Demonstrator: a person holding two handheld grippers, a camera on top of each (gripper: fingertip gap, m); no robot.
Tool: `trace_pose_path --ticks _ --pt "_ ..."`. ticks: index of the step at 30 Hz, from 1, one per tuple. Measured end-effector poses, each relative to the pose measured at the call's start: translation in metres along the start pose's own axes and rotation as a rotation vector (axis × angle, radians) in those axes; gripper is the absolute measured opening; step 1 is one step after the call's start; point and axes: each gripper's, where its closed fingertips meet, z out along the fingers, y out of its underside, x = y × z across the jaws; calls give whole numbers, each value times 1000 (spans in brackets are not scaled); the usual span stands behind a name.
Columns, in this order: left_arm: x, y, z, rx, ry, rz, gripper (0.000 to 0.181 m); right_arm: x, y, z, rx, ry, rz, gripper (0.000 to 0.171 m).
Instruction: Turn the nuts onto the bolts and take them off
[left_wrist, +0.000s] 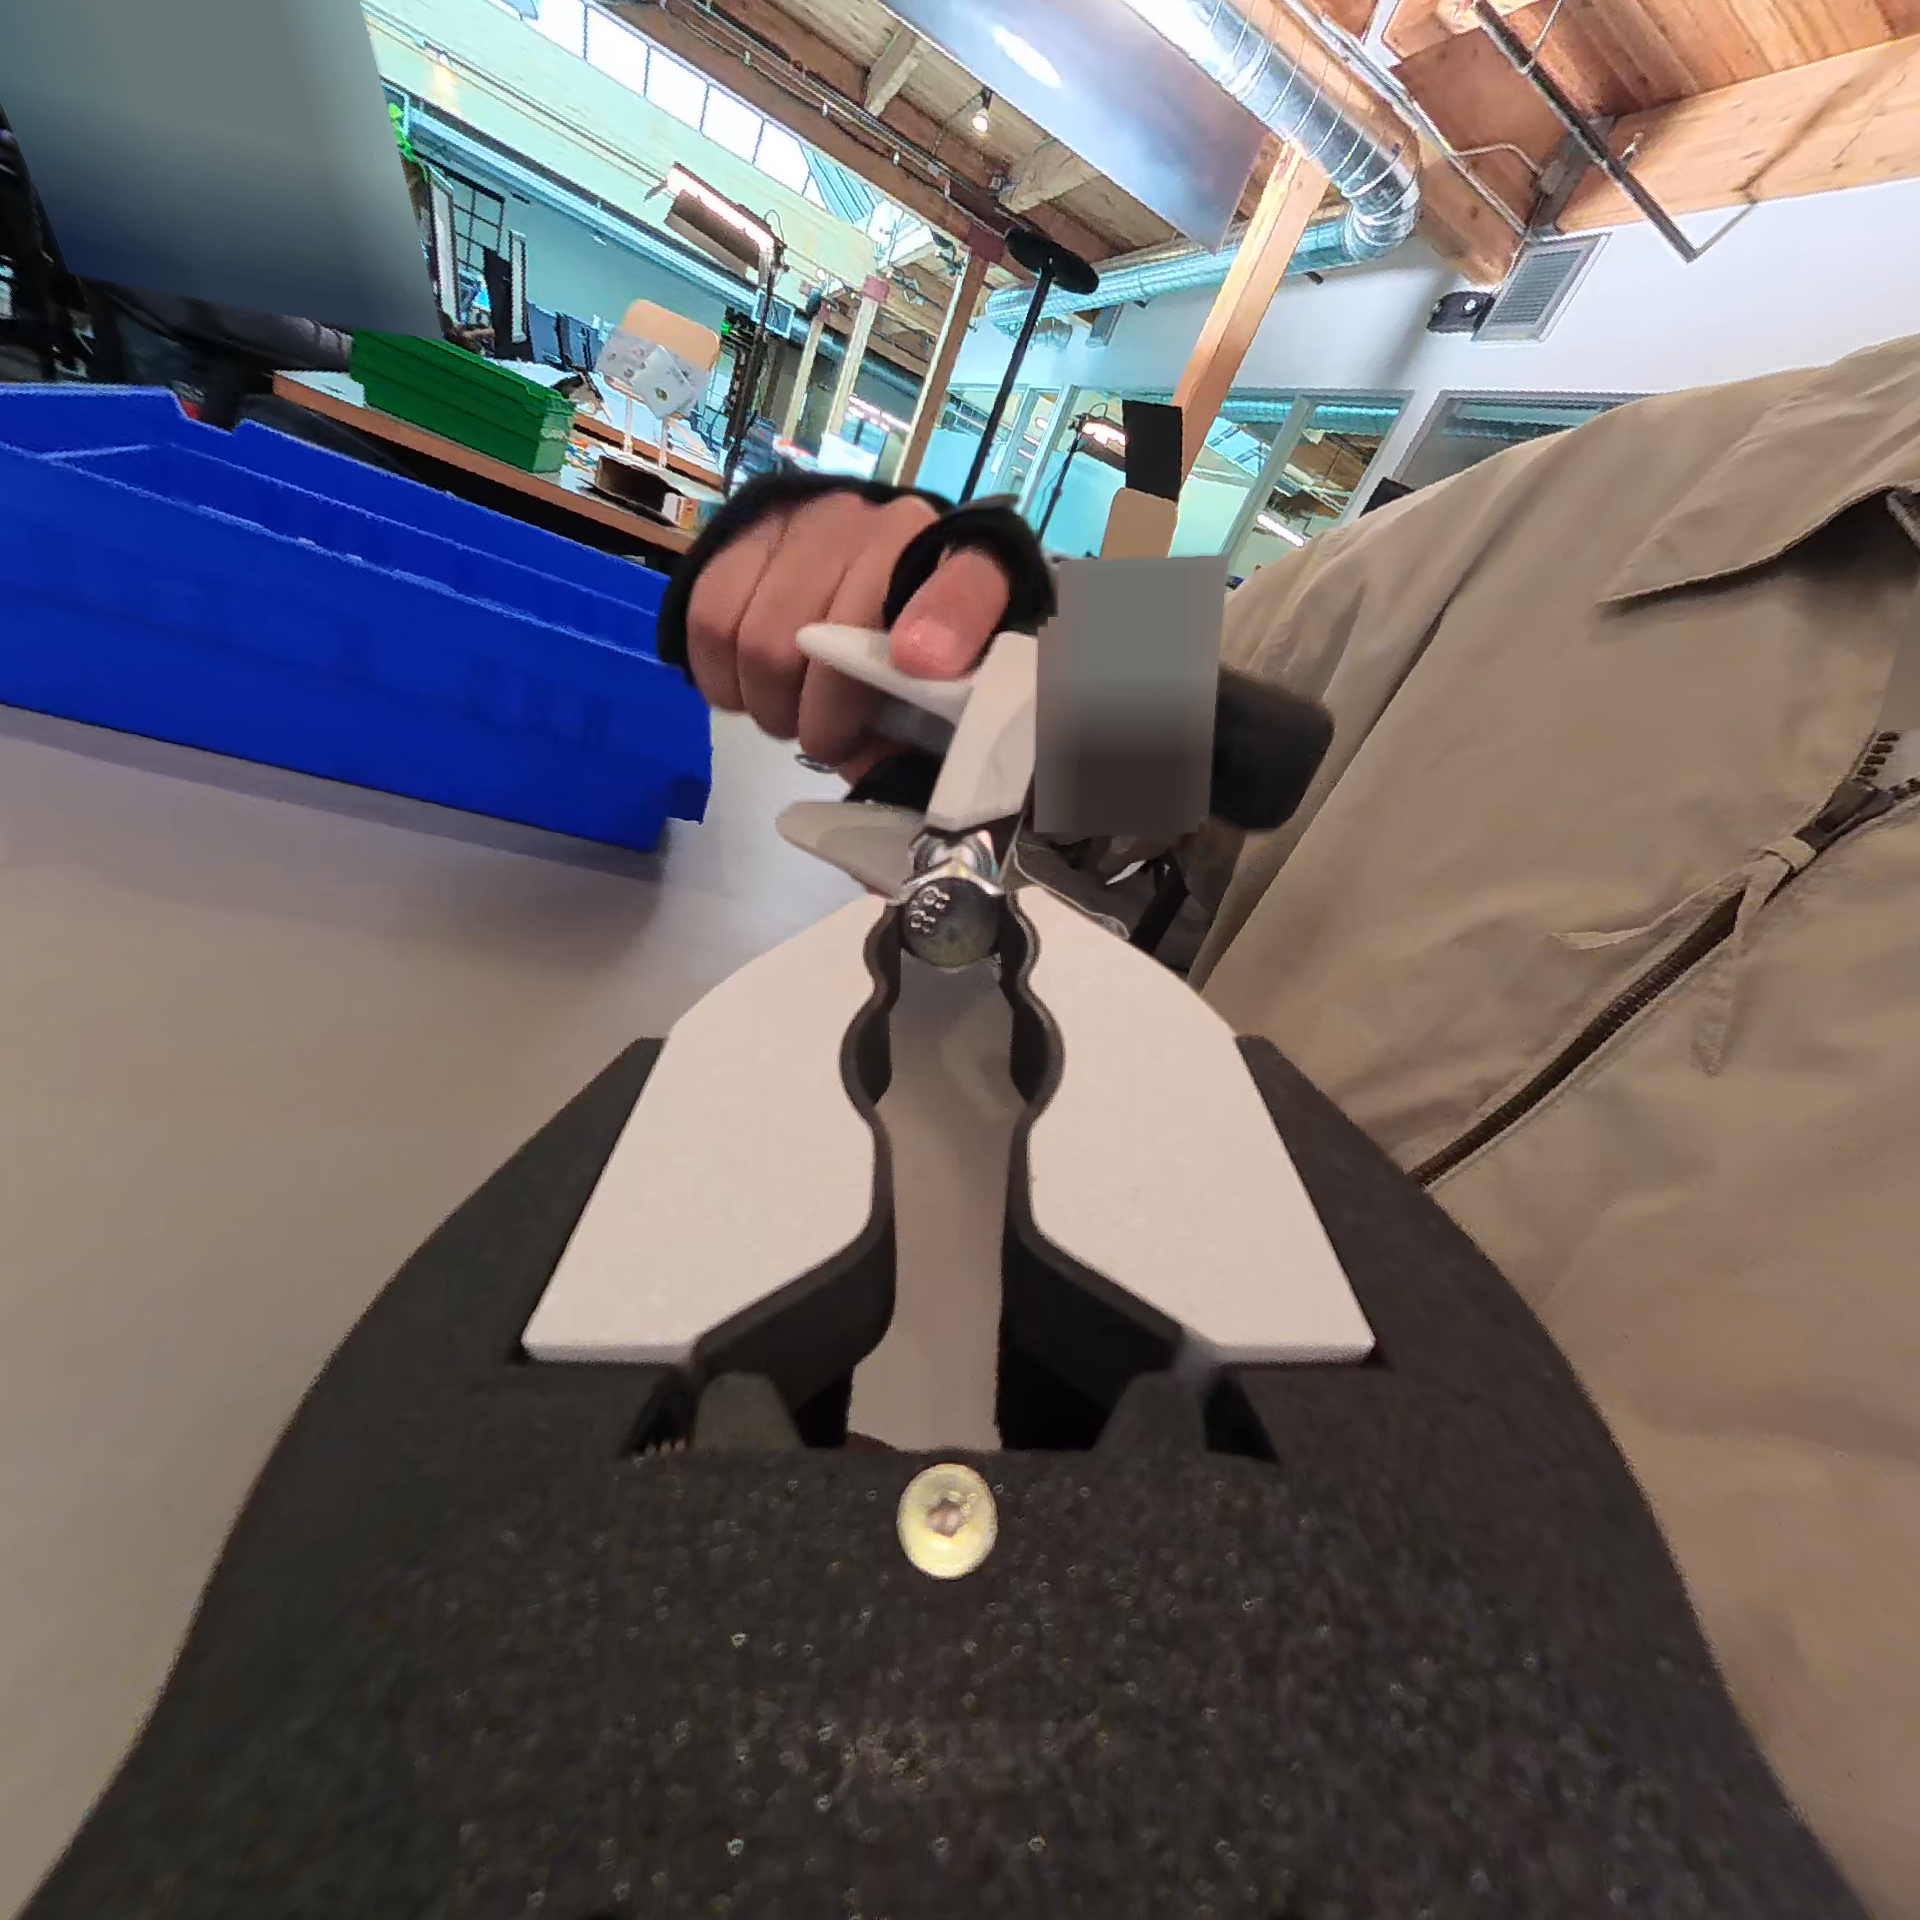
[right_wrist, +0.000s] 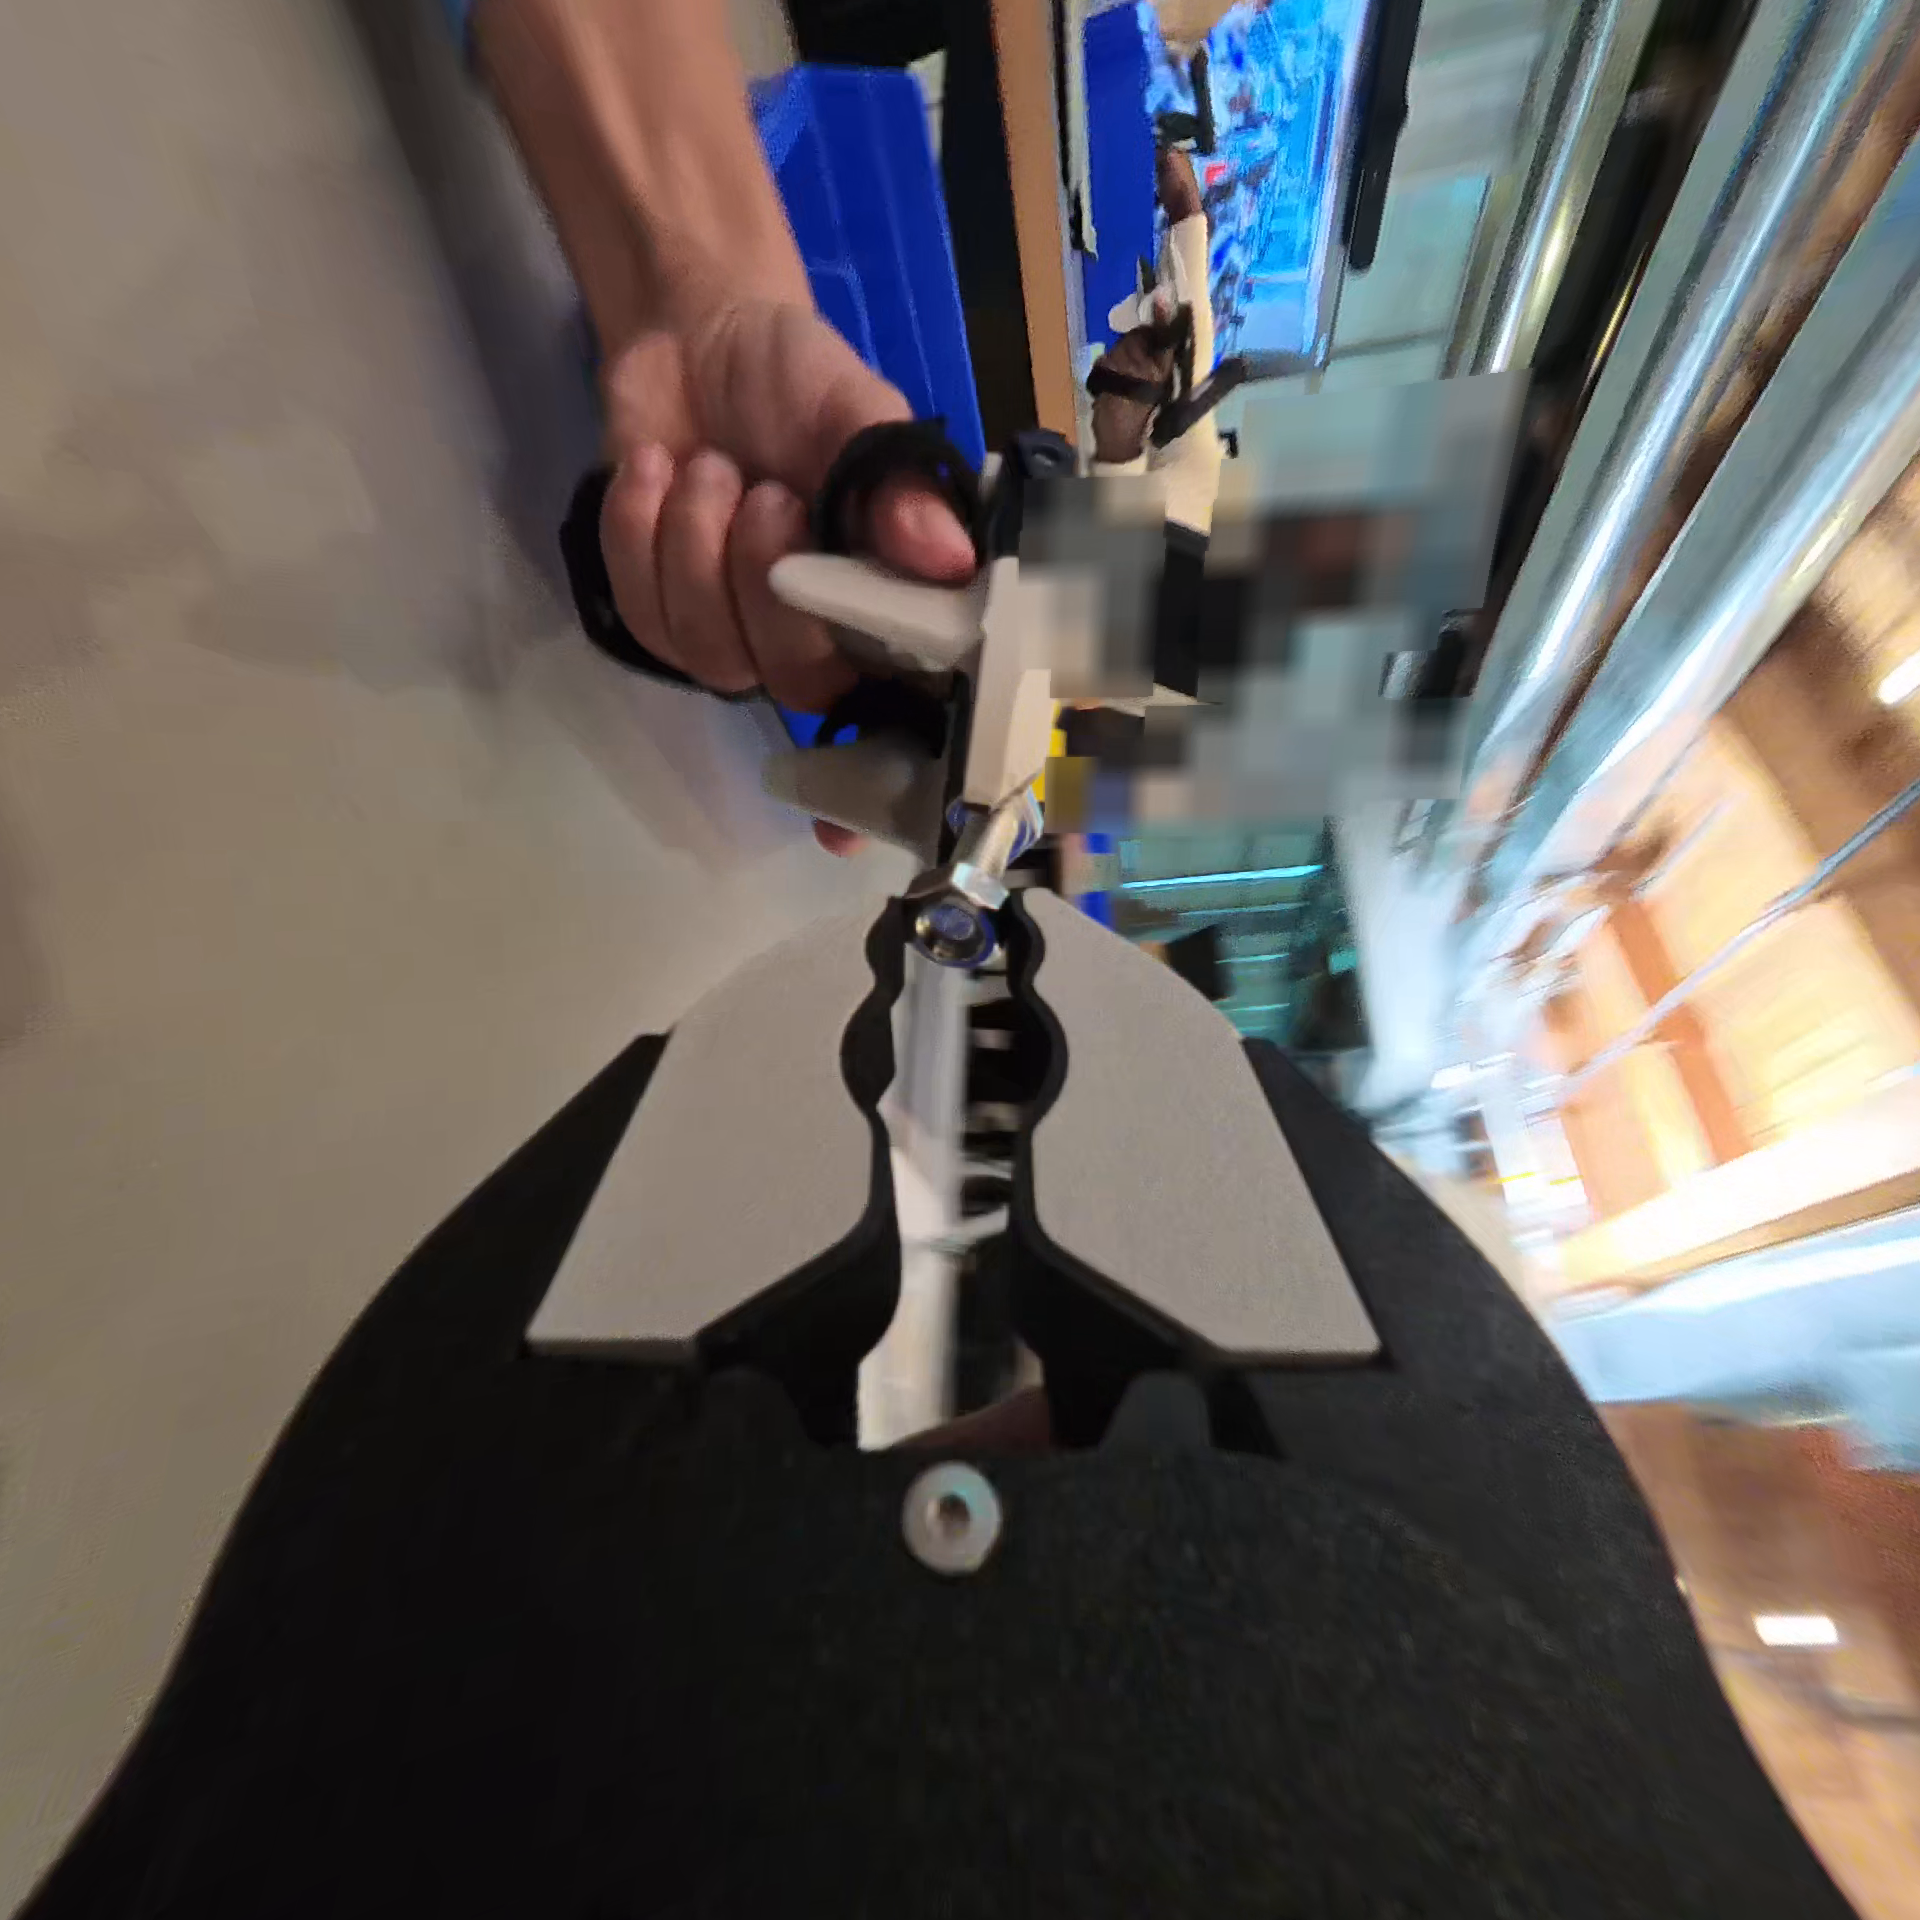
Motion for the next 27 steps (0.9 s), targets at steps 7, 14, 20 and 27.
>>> trace_pose_path --ticks 7,14,20,27 --pt "-2 -9 -6 30 -53 56 17 0 -3 8 153 -139 1054 18" --pt "-4 -10 -7 22 -87 96 17 10 -6 8 465 -322 1847 18" --pt "-6 -9 -7 29 -91 83 17 9 -6 7 622 -439 2096 18" --pt "-9 -17 -13 119 -40 -16 17 7 12 7 58 27 865 43"
